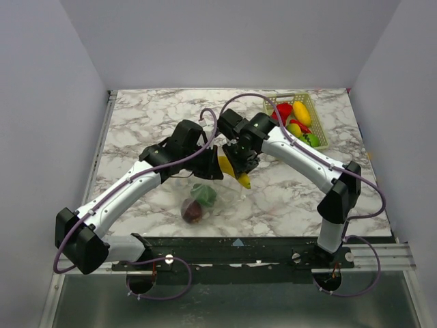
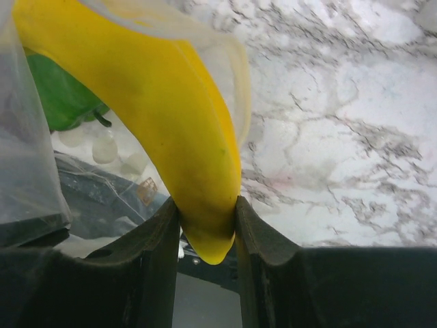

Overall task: Place the food in the zip-top bag and seal the zipper
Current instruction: Place the fake fruit in the zipper food storage bag.

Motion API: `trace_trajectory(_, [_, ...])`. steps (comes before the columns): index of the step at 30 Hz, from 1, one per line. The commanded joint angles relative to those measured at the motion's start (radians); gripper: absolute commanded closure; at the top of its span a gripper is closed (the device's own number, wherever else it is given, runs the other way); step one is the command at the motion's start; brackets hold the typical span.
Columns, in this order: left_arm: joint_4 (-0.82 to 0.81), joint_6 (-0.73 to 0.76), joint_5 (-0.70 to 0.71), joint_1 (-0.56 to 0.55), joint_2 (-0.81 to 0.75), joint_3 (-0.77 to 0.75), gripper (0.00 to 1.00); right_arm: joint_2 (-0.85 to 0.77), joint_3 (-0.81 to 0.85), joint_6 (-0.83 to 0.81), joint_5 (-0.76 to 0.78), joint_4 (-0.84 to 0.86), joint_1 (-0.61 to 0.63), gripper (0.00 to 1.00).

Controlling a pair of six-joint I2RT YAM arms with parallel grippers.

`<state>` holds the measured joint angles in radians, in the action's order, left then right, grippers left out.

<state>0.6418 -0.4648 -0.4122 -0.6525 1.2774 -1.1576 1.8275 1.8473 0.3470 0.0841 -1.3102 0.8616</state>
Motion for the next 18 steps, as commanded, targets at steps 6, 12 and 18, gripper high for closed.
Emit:
trace_trajectory(6, [-0.010,0.034,0.006,-0.016,-0.002,-0.040,1.00,0.021,0.021,-0.019,-0.076,0.129,0.023,0.67])
trace_trajectory(12, [-0.008,0.036,0.007,-0.016,-0.008,-0.036,1.00,-0.002,-0.038,-0.026,-0.076,0.168,0.023,0.52])
trace_trajectory(18, [-0.023,0.023,-0.023,-0.012,-0.012,-0.028,1.00,-0.188,-0.306,0.054,-0.113,0.453,0.022,0.49])
